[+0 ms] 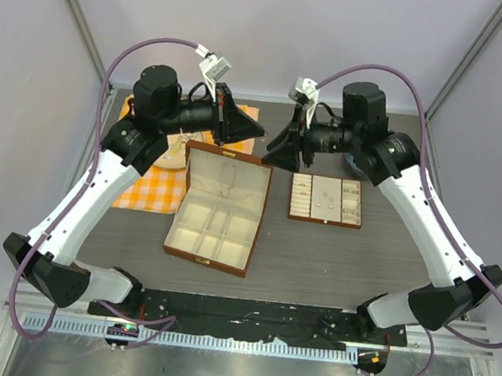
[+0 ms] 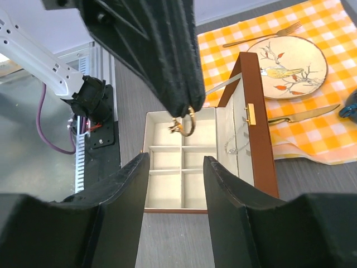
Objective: Organize the mixed jewelry
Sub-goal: Pick up the jewelry from the center of the board.
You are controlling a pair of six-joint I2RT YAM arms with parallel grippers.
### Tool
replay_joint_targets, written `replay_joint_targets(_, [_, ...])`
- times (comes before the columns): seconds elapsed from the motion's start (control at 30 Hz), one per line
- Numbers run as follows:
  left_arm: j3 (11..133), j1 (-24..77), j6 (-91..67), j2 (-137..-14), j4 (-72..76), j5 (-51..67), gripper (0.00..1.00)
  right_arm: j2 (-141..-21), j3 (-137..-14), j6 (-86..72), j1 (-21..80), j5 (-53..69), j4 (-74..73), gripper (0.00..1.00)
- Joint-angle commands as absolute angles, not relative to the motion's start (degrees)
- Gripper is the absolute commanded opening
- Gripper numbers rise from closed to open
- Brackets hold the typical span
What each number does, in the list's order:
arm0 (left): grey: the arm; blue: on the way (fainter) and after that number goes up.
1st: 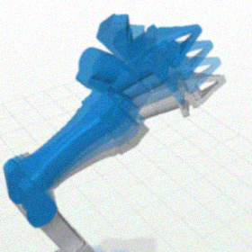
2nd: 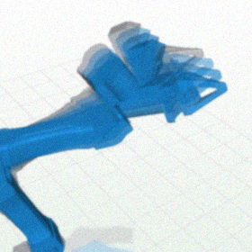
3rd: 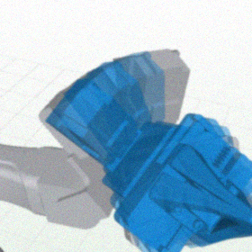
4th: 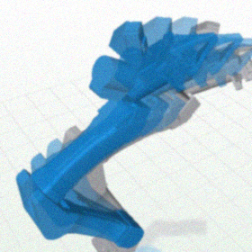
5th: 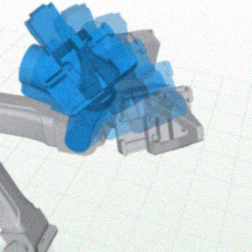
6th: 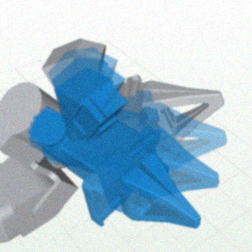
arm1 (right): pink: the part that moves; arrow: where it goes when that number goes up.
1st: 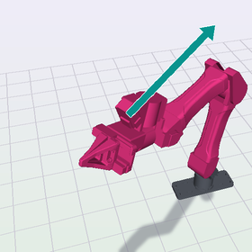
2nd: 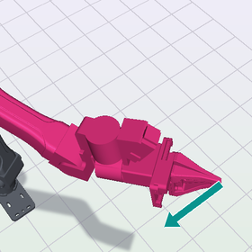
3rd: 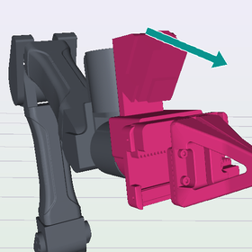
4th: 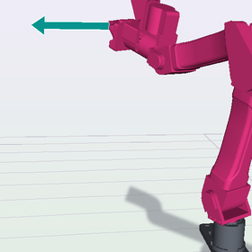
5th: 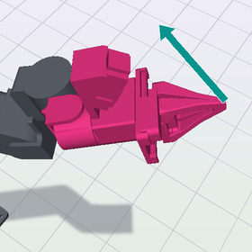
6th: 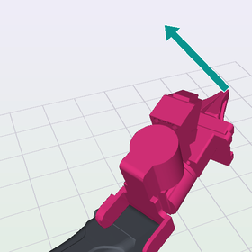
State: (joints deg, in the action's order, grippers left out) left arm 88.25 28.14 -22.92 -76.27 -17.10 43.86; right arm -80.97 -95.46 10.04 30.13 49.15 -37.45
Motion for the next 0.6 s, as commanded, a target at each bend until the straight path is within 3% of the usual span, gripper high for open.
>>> replay_joint_targets(0.0, [88.0,28.0,-29.3,-75.2,-9.1,45.5,0.00,-82.5,-99.4,7.5,30.0,52.5,-33.2,0.50])
replay_joint_targets(0.57, [83.0,20.5,-40.6,-73.7,3.0,44.5,0.00,-84.2,-103.1,4.6,29.2,55.0,-30.8,0.50])
